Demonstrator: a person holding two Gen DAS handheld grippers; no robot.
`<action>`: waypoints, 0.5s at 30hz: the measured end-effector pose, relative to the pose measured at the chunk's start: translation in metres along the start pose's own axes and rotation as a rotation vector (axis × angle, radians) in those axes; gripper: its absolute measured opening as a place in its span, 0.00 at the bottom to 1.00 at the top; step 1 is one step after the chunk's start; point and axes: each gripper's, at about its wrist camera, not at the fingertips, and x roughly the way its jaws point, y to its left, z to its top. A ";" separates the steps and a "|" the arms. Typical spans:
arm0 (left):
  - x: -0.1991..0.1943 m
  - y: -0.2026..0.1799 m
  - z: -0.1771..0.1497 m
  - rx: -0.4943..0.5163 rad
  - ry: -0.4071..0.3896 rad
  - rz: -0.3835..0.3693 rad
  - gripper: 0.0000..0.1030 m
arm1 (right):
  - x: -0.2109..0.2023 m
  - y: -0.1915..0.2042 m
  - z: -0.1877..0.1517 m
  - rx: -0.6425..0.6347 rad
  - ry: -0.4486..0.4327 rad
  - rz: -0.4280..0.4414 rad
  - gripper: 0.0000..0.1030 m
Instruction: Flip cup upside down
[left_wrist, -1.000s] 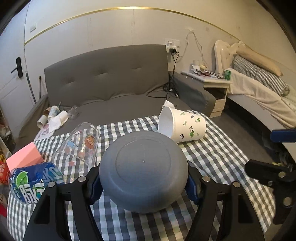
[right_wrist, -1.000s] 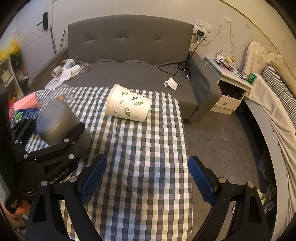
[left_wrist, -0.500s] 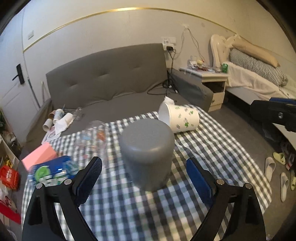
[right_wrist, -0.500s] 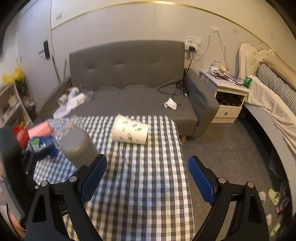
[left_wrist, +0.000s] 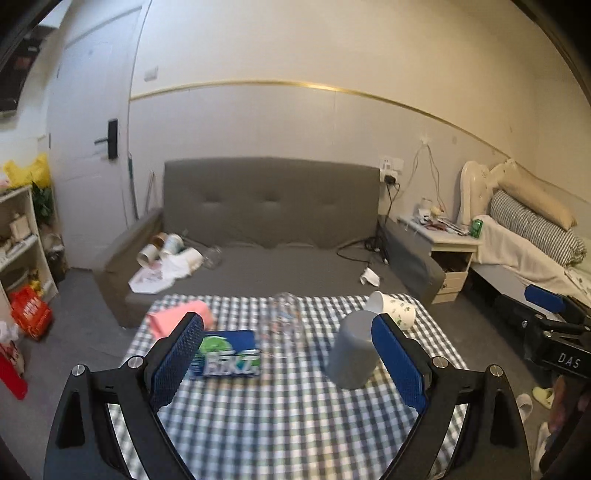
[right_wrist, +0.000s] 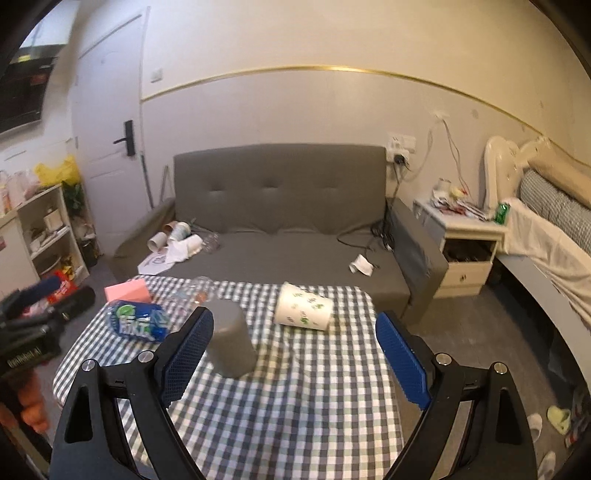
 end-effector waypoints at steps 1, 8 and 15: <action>-0.007 0.002 -0.002 0.009 -0.009 0.001 0.92 | -0.003 0.005 -0.002 -0.012 0.000 0.020 0.87; -0.006 0.004 -0.013 0.013 0.020 0.000 0.94 | 0.010 0.014 -0.021 -0.022 0.092 0.023 0.87; 0.015 -0.009 -0.027 0.046 0.077 -0.003 0.94 | 0.038 0.019 -0.040 -0.023 0.197 0.024 0.87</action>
